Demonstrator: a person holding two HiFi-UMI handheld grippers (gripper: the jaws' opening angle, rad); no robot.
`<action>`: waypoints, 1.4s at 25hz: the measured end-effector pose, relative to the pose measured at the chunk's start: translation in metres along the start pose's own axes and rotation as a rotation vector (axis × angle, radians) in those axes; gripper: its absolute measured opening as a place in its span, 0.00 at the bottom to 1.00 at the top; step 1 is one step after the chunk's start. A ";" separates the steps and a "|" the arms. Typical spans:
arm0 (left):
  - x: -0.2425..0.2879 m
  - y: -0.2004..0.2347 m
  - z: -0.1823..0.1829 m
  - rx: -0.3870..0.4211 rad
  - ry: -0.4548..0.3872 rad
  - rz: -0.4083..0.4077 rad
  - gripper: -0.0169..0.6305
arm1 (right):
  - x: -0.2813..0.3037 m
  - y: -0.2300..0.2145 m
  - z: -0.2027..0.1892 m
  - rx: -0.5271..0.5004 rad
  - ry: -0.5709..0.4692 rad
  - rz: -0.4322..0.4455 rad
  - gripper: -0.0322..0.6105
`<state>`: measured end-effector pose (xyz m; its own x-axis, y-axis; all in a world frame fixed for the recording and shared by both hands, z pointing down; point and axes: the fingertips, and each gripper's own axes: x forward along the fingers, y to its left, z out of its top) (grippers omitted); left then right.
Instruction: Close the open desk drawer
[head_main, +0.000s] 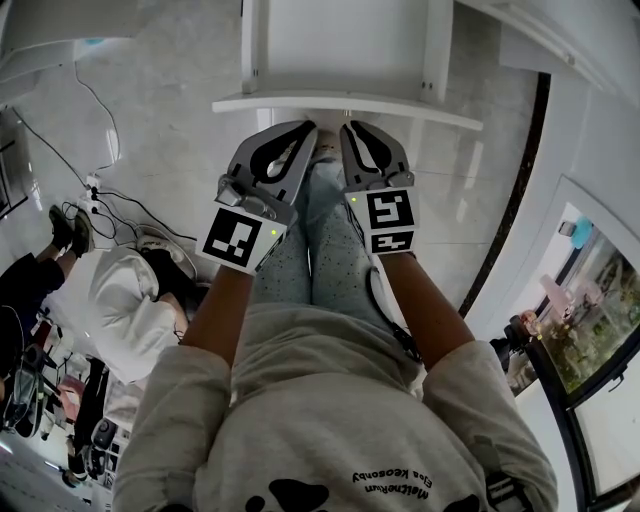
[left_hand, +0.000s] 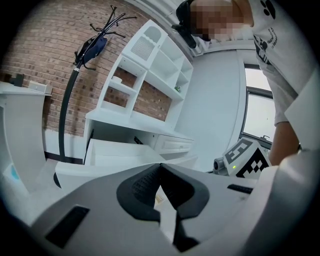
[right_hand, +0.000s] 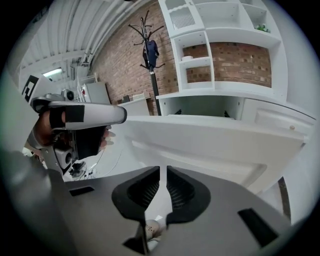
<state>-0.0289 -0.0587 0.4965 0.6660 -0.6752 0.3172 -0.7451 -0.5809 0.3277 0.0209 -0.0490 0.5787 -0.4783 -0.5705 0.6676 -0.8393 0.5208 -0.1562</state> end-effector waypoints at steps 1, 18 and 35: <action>0.000 0.001 -0.003 0.003 0.010 -0.003 0.05 | 0.002 -0.002 -0.002 0.005 0.007 -0.012 0.11; 0.009 0.011 -0.031 0.011 0.071 -0.025 0.05 | 0.038 -0.020 -0.028 0.130 0.107 -0.122 0.24; 0.012 0.024 -0.030 -0.006 0.082 -0.025 0.05 | 0.050 -0.025 -0.025 0.197 0.157 -0.166 0.21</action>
<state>-0.0372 -0.0671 0.5348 0.6854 -0.6210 0.3803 -0.7281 -0.5942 0.3419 0.0244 -0.0742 0.6344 -0.2978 -0.5243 0.7978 -0.9439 0.2868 -0.1639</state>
